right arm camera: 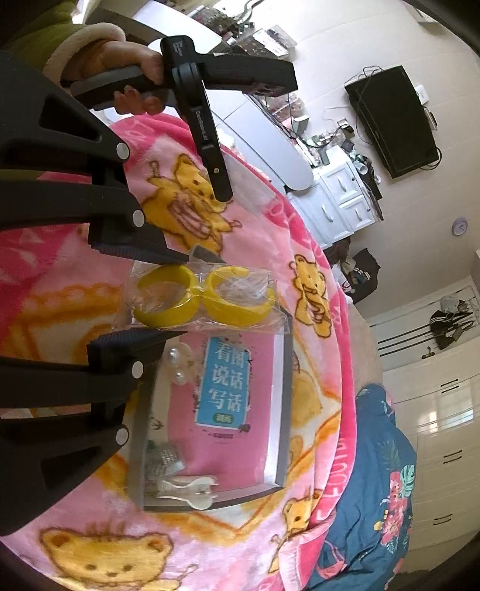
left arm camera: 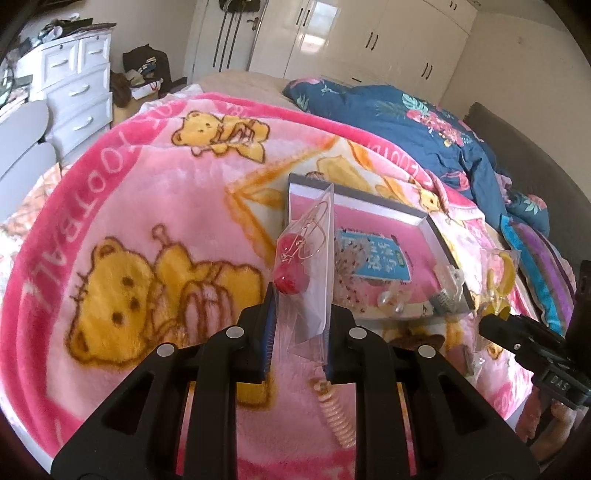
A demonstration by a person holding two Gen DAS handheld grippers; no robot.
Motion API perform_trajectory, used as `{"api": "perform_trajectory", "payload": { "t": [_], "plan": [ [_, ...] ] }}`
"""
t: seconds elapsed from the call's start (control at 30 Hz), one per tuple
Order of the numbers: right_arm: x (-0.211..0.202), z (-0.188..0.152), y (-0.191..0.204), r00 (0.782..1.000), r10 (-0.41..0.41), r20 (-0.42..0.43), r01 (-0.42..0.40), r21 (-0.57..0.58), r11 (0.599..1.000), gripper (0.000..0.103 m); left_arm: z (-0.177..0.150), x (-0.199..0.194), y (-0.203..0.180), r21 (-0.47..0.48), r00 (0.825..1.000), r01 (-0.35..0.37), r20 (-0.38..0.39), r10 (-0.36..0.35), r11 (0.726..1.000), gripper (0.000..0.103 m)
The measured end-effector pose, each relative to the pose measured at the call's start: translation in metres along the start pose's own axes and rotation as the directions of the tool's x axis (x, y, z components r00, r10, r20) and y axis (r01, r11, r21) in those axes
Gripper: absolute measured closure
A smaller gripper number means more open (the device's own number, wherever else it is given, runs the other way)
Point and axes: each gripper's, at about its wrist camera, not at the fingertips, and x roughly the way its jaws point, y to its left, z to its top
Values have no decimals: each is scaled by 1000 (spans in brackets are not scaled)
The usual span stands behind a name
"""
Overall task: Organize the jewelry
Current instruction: 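Carry both bags over the grey box with both tools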
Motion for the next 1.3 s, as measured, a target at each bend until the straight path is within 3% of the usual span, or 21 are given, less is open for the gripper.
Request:
{"api": "perform_trajectory", "payload": {
  "t": [0.77,1.3],
  "plan": [
    [1,46,-65,989,-127,78,121,76,990,72,54,33,-53,64,1000,28,10,-28,998,90],
    [30,44,-105,978,-207,18,203,132,970,72,46,94,-61,72,997,54,-63,-50,996,90]
  ]
}}
